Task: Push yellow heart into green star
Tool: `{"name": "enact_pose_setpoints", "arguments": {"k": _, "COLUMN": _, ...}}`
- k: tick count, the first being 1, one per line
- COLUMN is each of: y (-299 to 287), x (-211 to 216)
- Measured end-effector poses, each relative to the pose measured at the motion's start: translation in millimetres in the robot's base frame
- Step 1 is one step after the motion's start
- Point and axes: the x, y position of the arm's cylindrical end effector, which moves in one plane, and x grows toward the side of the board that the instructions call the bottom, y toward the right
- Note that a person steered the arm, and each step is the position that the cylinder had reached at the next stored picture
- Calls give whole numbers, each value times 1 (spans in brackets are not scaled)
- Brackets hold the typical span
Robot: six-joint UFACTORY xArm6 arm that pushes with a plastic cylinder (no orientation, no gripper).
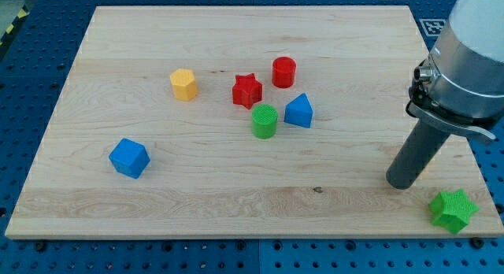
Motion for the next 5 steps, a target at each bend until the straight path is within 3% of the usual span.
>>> {"name": "enact_pose_setpoints", "arguments": {"k": 1, "y": -2, "x": -12}}
{"name": "enact_pose_setpoints", "arguments": {"k": 3, "y": 5, "x": -79}}
{"name": "enact_pose_setpoints", "arguments": {"k": 5, "y": 29, "x": -67}}
